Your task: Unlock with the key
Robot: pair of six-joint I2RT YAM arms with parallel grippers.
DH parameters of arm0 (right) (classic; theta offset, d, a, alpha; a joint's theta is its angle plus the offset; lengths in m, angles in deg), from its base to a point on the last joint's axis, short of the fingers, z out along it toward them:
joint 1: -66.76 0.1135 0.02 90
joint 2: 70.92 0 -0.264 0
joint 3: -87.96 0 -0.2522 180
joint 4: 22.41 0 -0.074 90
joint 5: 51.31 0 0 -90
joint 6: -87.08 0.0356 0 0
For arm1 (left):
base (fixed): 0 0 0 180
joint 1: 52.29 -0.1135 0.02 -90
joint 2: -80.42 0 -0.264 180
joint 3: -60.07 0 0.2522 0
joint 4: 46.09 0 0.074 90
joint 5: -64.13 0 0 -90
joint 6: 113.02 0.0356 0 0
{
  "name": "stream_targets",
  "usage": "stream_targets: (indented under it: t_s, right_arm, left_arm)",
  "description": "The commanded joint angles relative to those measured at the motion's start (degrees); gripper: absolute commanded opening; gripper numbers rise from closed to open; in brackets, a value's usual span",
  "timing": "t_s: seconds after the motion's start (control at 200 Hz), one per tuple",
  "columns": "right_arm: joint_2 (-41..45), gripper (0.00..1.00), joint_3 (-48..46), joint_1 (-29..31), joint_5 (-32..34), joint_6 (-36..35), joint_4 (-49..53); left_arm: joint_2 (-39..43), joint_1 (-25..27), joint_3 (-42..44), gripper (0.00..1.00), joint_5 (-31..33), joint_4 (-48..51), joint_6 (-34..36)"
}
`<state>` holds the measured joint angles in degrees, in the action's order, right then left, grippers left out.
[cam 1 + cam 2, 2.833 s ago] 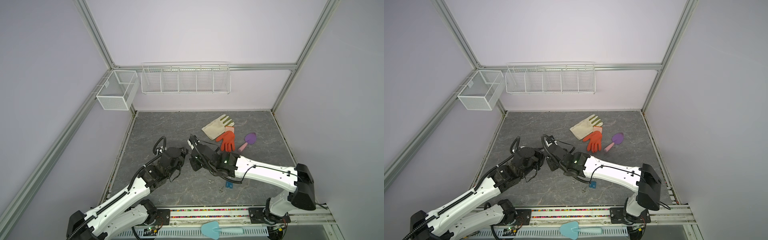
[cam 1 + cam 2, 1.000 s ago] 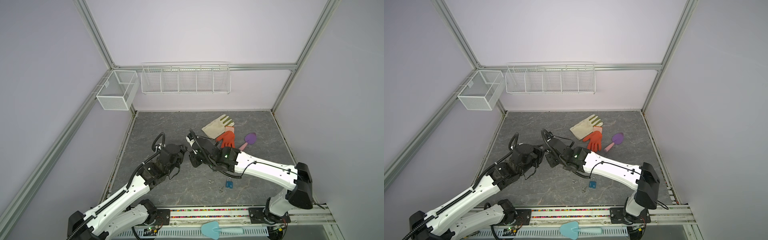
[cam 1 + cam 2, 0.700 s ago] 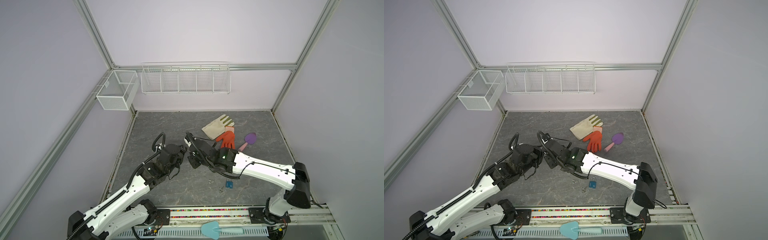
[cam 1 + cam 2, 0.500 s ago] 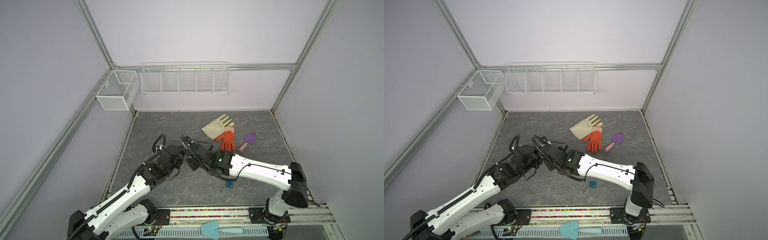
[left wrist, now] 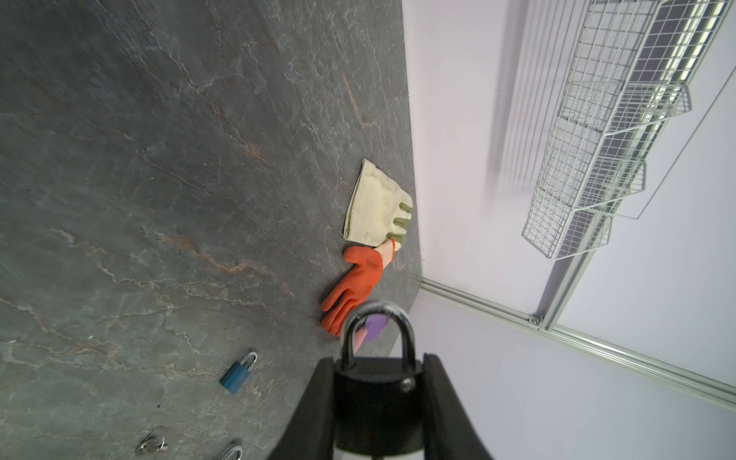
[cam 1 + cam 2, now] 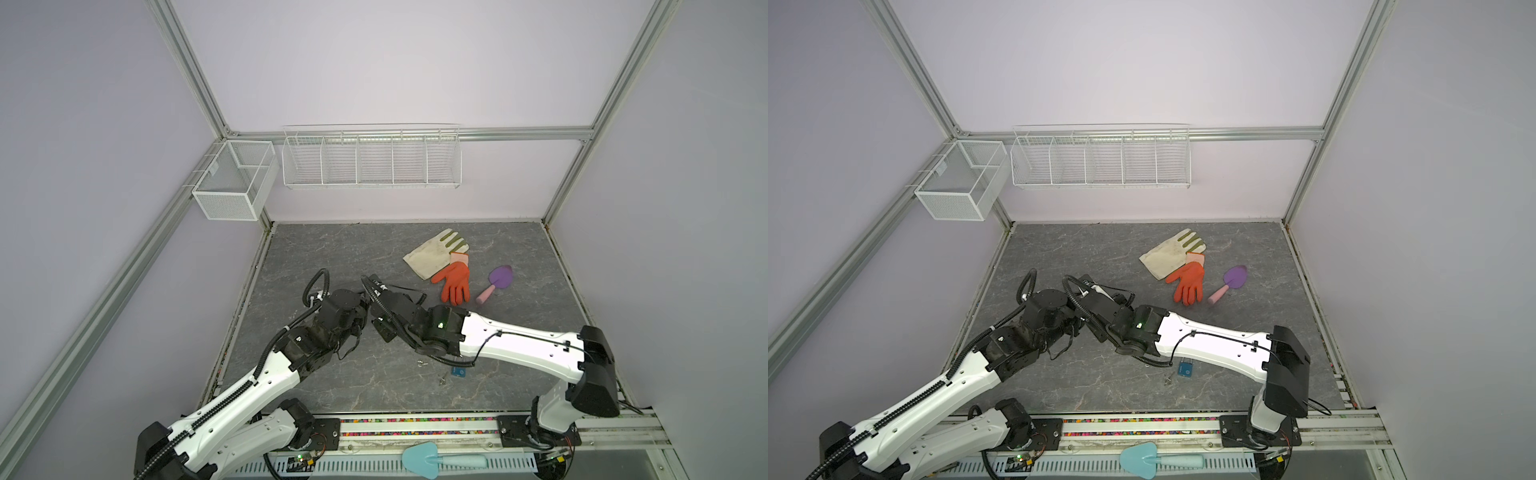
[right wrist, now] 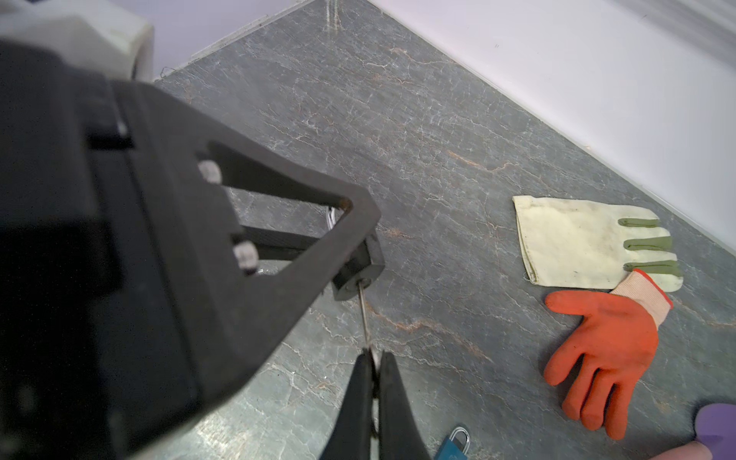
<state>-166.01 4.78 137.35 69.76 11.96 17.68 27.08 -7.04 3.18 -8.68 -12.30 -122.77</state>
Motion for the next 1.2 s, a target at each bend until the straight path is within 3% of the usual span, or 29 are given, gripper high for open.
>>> stream_targets:
  t_s: [0.0,0.135,0.19,0.42,0.51,0.585,0.845,0.904,1.044,1.194]
  right_arm:
    - [-0.38,0.06,-0.15,-0.48,-11.09,2.51,-14.84]
    - [0.43,0.06,-0.82,-4.23,-23.2,9.6,-18.44]
    - [0.39,0.07,-0.43,-4.6,-23.75,9.8,-18.4]
    - [-1.78,0.07,2.1,0.96,-4.64,-5.32,-15.18]
    - [-2.29,0.07,0.14,2.82,0.12,-11.18,-18.85]
    - [-2.27,0.06,-0.61,3.02,2.02,-11.49,-20.2]
    - [2.3,0.06,-1.8,-2.97,-21.05,4.88,-24.1]
    - [2.62,0.06,-1.62,-4.37,-23.52,6.64,-24.14]
    - [2.66,0.07,-1.47,-3.84,-20.88,3.4,-23.35]
    - [1.08,0.07,-0.34,1.14,-5.58,-6.17,-20.43]
  left_arm:
    - [0.58,2.12,0.88,0.0,-10.57,-8.42,0.56]
    - [-0.37,2.13,-1.17,0.0,-12.51,-7.9,3.81]
    - [-0.42,2.15,-1.01,0.0,-12.98,-8.28,3.96]
    - [0.45,2.17,0.33,0.0,-13.76,-8.57,2.45]
    - [0.95,2.0,0.27,0.0,-13.6,-7.9,2.01]
    - [1.55,1.79,0.63,0.0,-13.57,-7.42,1.37]
    - [2.22,1.8,2.18,0.0,-14.46,-10.54,2.36]
    - [2.15,1.72,2.79,0.0,-15.13,-12.3,2.59]
    - [1.67,1.68,2.35,0.0,-15.91,-12.08,3.53]
    - [2.76,1.65,1.52,0.0,-14.32,-9.19,3.71]
